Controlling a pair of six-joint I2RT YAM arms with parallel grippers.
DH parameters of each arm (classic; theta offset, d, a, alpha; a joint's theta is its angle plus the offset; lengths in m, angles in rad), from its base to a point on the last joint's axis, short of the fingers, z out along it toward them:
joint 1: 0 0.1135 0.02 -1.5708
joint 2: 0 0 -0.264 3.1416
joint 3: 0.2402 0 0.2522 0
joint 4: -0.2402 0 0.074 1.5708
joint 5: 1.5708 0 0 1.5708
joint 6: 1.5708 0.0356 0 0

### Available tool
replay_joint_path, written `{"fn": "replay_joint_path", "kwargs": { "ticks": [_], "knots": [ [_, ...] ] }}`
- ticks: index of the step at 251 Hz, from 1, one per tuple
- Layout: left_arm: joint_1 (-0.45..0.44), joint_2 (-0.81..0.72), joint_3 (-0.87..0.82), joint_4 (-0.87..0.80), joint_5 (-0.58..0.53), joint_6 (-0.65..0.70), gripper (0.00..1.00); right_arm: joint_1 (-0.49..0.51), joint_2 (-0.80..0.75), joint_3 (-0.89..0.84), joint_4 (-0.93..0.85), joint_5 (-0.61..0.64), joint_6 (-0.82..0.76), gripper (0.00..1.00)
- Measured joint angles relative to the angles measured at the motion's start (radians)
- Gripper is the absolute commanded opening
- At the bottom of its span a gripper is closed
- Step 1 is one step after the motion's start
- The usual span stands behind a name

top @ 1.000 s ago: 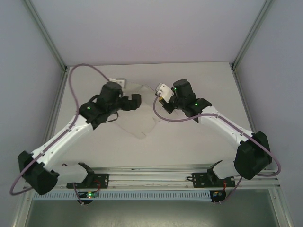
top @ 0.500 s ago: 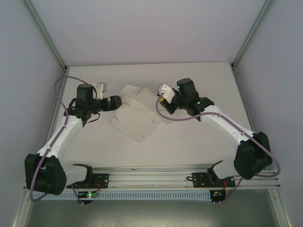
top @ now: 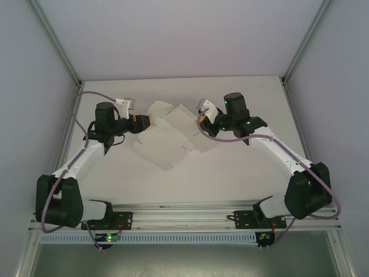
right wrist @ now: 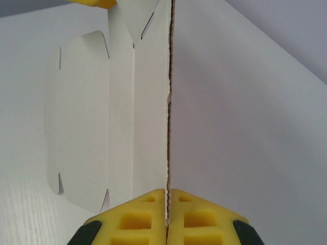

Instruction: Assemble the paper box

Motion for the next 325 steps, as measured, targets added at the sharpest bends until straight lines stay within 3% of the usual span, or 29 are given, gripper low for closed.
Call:
{"fn": "replay_joint_path", "kwargs": {
  "ticks": [19, 68, 134, 165, 217, 272, 325],
  "knots": [
    [0.001, 0.033, 0.004, 0.018, 0.030, 0.007, 0.42, -0.003, 0.000, 0.000, 0.000, -0.019, 0.002, 0.00],
    [0.004, 0.081, 0.010, 0.042, 0.114, 0.027, 0.31, -0.009, 0.000, 0.000, 0.000, -0.044, 0.019, 0.00],
    [0.004, 0.076, 0.010, 0.089, 0.171, 0.042, 0.25, -0.022, 0.000, 0.000, -0.004, -0.085, 0.025, 0.00],
    [0.004, 0.068, 0.010, 0.089, 0.190, 0.061, 0.00, -0.035, 0.000, 0.001, -0.005, -0.109, 0.041, 0.00],
    [0.003, 0.001, -0.034, 0.138, 0.233, 0.087, 0.00, -0.077, 0.003, 0.001, 0.018, -0.163, 0.106, 0.00],
    [0.001, -0.089, -0.124, 0.224, 0.256, 0.087, 0.00, -0.135, 0.058, 0.000, 0.086, -0.278, 0.282, 0.00],
    [-0.030, -0.185, -0.198, 0.251, 0.227, 0.099, 0.00, -0.158, 0.121, 0.005, 0.117, -0.359, 0.413, 0.00]
  ]
}}
